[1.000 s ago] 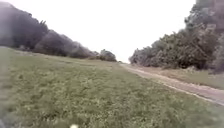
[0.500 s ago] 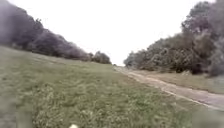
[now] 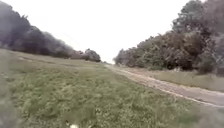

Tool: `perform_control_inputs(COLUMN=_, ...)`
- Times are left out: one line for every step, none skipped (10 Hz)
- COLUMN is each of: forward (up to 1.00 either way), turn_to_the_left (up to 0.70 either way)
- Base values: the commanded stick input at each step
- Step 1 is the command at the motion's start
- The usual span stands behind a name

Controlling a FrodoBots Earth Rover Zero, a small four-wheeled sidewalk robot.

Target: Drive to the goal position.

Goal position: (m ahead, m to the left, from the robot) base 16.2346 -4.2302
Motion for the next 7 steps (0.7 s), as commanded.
perform_control_inputs(forward=0.70, turn_to_the_left=0.00)
perform_control_inputs(forward=0.70, turn_to_the_left=0.00)
perform_control_inputs(forward=0.70, turn_to_the_left=0.00)
perform_control_inputs(forward=0.70, turn_to_the_left=0.00)
perform_control_inputs(forward=0.70, turn_to_the_left=0.00)
perform_control_inputs(forward=0.70, turn_to_the_left=0.00)
perform_control_inputs(forward=0.70, turn_to_the_left=0.00)
